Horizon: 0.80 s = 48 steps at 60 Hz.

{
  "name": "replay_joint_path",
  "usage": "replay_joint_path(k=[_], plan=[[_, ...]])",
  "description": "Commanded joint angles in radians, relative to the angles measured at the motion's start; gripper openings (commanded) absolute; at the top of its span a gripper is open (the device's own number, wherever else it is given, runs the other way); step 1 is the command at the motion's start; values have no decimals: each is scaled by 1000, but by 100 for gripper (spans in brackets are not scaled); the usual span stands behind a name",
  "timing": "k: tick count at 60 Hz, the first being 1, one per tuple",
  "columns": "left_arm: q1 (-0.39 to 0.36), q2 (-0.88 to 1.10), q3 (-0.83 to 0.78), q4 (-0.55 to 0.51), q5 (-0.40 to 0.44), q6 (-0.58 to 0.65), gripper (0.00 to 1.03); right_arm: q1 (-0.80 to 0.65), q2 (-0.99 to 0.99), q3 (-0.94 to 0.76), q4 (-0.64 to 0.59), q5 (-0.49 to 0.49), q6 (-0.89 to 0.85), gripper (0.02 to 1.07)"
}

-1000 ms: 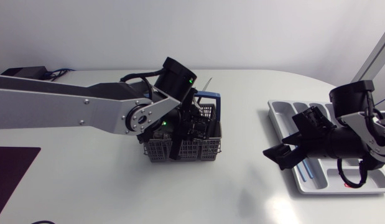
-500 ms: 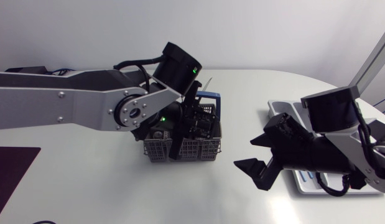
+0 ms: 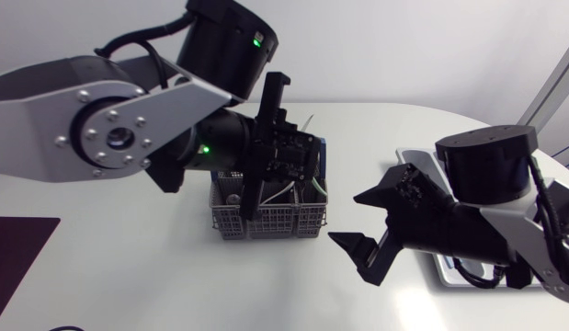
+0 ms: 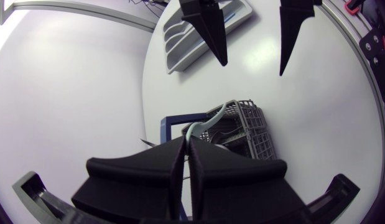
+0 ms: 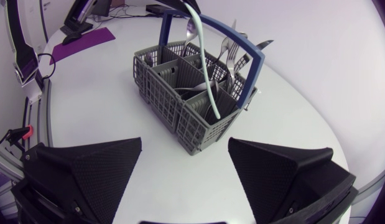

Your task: Sort the cutlery from the basket into the organizer compartments.

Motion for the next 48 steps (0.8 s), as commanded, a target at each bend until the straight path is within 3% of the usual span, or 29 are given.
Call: replay_joint_path(k=[1, 9, 11, 22, 26, 48], plan=[[-8, -48, 21, -13, -10, -19, 4, 32, -27, -1, 36, 36, 21, 102], [-5, -59, 77, -59, -10, -178, 4, 109, -46, -1, 85, 159, 18, 101], [-7, -49, 103, -96, -10, -280, 4, 138, -57, -6, 106, 210, 13, 97], [0, 4, 167, -167, -10, -556, 4, 205, -76, -24, 178, 354, -42, 93], [-3, 49, 252, -262, -6, -697, 3, 219, -82, -30, 215, 404, -76, 93], [-8, 141, 406, -472, 114, -1059, 4, 284, -69, -47, 324, 504, -169, 64]])
